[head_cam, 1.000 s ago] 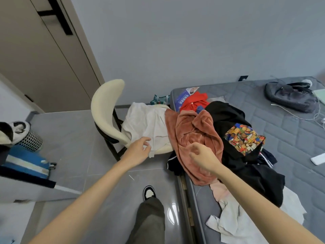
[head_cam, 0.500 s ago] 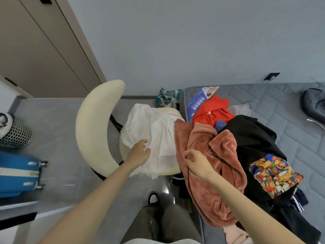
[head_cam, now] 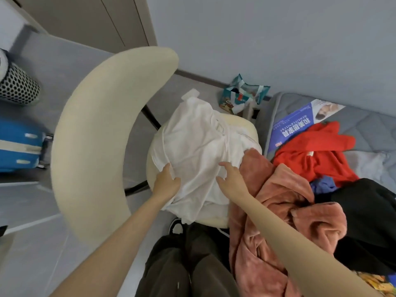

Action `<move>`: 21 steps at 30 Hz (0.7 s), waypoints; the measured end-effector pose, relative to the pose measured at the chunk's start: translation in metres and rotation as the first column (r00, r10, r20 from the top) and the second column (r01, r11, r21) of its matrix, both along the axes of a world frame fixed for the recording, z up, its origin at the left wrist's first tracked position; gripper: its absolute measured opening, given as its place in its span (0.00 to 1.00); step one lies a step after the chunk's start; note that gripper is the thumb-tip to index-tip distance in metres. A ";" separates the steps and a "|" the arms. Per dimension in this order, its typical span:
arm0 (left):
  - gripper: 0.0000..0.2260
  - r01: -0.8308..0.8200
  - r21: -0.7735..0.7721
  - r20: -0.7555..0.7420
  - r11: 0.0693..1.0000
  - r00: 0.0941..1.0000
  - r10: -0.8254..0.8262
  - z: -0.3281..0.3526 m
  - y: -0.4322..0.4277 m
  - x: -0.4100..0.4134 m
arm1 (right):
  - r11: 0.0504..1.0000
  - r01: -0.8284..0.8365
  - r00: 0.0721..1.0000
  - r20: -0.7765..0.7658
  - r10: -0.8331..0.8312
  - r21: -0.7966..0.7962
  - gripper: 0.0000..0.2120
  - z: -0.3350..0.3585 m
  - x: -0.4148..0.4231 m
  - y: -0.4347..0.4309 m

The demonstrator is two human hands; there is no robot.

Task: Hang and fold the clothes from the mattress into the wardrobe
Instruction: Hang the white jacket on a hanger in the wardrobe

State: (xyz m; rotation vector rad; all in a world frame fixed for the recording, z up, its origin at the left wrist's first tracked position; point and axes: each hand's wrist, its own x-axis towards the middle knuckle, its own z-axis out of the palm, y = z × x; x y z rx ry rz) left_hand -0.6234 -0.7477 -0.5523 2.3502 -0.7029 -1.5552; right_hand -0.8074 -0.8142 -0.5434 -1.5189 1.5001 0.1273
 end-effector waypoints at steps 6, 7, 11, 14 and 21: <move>0.34 -0.152 0.058 0.061 0.987 0.987 0.149 -0.058 -0.010 0.007 | 0.991 0.099 0.995 0.014 -0.101 0.092 0.34 -0.054 0.017 -0.018; 0.34 -0.185 0.097 0.083 0.978 0.981 0.178 -0.063 -0.008 0.007 | 0.988 0.132 0.991 0.007 -0.133 0.080 0.33 -0.060 0.018 -0.018; 0.33 -0.241 0.071 0.085 0.968 0.968 0.235 -0.073 0.005 0.007 | 0.982 0.187 0.982 0.028 -0.187 0.015 0.18 -0.065 0.026 -0.014; 0.28 -0.304 -0.042 0.082 0.952 0.948 0.307 -0.062 0.013 0.006 | 0.964 0.264 0.958 0.113 -0.264 0.012 0.12 -0.046 0.033 -0.005; 0.25 -0.505 -0.255 -0.074 0.825 0.861 0.504 0.017 0.014 0.011 | 0.825 0.543 0.816 0.332 -0.473 -0.157 0.12 0.037 0.027 0.001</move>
